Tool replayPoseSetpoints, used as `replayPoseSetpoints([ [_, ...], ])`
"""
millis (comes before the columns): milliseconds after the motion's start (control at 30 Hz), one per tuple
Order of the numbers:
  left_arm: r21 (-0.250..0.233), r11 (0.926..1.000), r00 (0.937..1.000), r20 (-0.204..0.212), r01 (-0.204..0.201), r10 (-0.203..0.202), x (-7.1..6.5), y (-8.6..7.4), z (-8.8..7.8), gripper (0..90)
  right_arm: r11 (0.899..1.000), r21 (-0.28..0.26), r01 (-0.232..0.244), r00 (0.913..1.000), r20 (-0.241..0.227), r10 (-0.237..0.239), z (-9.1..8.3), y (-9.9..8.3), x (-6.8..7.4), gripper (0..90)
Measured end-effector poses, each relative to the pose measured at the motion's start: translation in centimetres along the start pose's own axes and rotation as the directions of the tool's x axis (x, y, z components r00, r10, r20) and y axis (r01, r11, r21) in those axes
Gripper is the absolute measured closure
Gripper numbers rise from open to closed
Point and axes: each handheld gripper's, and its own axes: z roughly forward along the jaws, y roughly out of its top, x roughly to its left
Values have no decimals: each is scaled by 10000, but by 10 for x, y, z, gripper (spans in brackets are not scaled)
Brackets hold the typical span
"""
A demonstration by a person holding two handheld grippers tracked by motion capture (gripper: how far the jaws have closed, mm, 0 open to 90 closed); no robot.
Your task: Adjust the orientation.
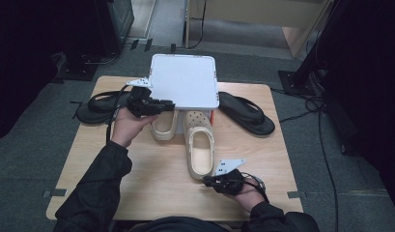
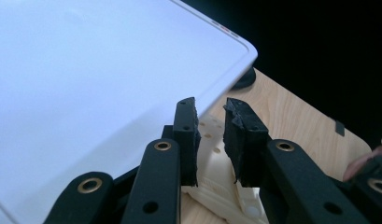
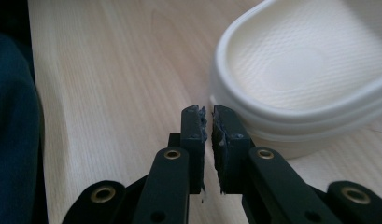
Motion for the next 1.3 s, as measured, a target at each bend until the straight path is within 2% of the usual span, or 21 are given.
replayPoseSetpoints([
  [100, 218, 9997, 9996, -254, -105, 110, 4, 7, 4, 747, 9992, 344, 184, 9998, -29, -183, 7, -1, 3, 824],
  [233, 217, 9997, 9996, -245, 150, -144, 15, 6, 8, 753, 9983, 528, 244, 9997, -38, -242, 12, -2, 2, 824],
  [333, 343, 9992, 9993, -336, 182, -170, 22, 5, 11, 757, 9983, 567, 155, 9999, 5, -156, 13, -2, 1, 825],
  [400, 265, 9994, 9993, -280, 236, -228, 24, 5, 11, 765, 9979, 615, 211, 9998, -46, -208, 15, -1, 1, 828],
  [467, 279, 9995, 9994, -294, 166, -157, 24, 5, 11, 768, 9974, 603, 384, 9993, -36, -382, 16, 0, 0, 839],
  [600, 265, 9993, 9992, -308, 257, -249, 25, 5, 11, 777, 9976, 593, 367, 9993, 21, -369, 17, 2, 0, 849],
  [733, 314, 9994, 9988, -483, 133, -118, 23, 5, 12, 787, 9982, 509, 310, 9994, 154, -319, 20, 5, -1, 853],
  [867, 262, 9994, 9990, -393, 230, -220, 25, 4, 11, 790, 9991, 379, 187, 9995, 254, -197, 22, 9, -5, 859],
  [1133, 228, 9993, 9988, -380, 303, -294, 26, 4, 11, 799, 9986, 358, 387, 9985, 364, -401, 26, 14, -7, 869],
  [1300, 222, 9994, 9989, -382, 281, -273, 25, 3, 11, 800, 9994, 320, 161, 9978, 643, -182, 27, 18, -13, 868],
])
